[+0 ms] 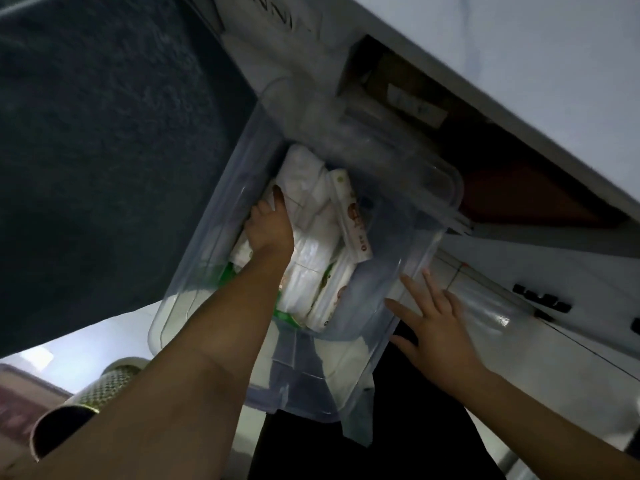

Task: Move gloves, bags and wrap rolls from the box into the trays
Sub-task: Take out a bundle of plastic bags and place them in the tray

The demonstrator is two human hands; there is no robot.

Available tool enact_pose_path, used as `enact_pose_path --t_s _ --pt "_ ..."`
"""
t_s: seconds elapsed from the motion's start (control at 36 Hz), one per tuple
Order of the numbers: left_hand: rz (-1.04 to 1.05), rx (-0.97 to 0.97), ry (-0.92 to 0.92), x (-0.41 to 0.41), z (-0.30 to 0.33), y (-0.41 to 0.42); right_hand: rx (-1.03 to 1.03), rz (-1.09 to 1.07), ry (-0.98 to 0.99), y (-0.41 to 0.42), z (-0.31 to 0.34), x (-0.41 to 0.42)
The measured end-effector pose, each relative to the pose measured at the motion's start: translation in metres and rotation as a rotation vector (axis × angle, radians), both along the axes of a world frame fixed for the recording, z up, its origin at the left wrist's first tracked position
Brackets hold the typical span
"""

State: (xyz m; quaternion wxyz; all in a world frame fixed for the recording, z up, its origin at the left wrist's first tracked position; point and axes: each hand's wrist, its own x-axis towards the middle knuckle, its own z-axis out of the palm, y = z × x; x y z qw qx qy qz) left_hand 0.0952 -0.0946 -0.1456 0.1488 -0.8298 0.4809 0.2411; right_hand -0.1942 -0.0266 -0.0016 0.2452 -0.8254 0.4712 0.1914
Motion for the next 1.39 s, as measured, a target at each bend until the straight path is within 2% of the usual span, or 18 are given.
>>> enact_pose_path --t_s 0.08,0.19,0.28,0.42,0.53,0.61,0.67,0.78,0.86,0.92,1.0,1.06,1.14,1.19,1.22,1.25,1.28,1.39 --pt "0.151 -0.058 0.067 -0.002 -0.003 0.0 -0.01 -0.014 -0.005 0.0 0.002 0.002" --pt "0.488 -0.014 0.32 -0.001 0.011 0.007 -0.014 -0.021 0.047 -0.004 0.011 0.012" --pt "0.711 0.079 0.554 0.001 0.03 0.024 -0.019 -0.069 0.061 -0.009 0.019 0.029" --pt "1.212 0.048 0.974 0.001 0.085 0.071 -0.028 -0.111 -0.116 -0.02 0.017 0.063" --pt "1.395 -0.029 1.116 -0.008 0.128 0.114 0.127 -0.102 -0.024 -0.03 -0.012 0.095" --pt "1.52 -0.129 1.159 -0.017 0.152 0.142 0.397 -0.333 0.007 -0.038 -0.048 0.115" --pt "1.565 -0.162 1.173 -0.023 0.162 0.156 0.583 -0.617 -0.041 -0.041 -0.072 0.126" --pt "1.622 -0.188 1.186 -0.029 0.169 0.175 0.749 -1.133 -0.101 -0.036 -0.112 0.145" --pt "1.641 -0.169 1.193 -0.029 0.166 0.183 0.79 -1.356 -0.163 -0.028 -0.138 0.16" --pt "1.649 -0.162 1.222 -0.027 0.163 0.187 0.748 -1.377 -0.157 -0.026 -0.155 0.172" --pt "1.646 -0.162 1.251 -0.024 0.159 0.191 0.693 -1.244 -0.027 -0.031 -0.152 0.186" --pt "1.626 -0.153 1.252 -0.021 0.158 0.193 0.57 -0.892 0.152 -0.027 -0.145 0.188" --pt "1.587 -0.132 1.242 -0.016 0.16 0.194 0.569 -0.781 0.179 -0.032 -0.142 0.184" --pt "1.542 -0.115 1.243 -0.013 0.166 0.192 0.586 -0.789 0.092 -0.03 -0.142 0.177" --pt "1.522 -0.113 1.249 -0.011 0.171 0.191 0.598 -0.937 -0.04 -0.031 -0.134 0.175" --pt "1.504 -0.116 1.253 -0.01 0.174 0.19 0.575 -1.191 -0.11 -0.036 -0.127 0.177" --pt "1.49 -0.118 1.255 -0.01 0.175 0.189 0.584 -1.316 -0.145 -0.037 -0.121 0.176" --pt "1.402 -0.133 1.266 -0.003 0.19 0.186 0.464 -1.236 -0.295 -0.038 -0.063 0.155"
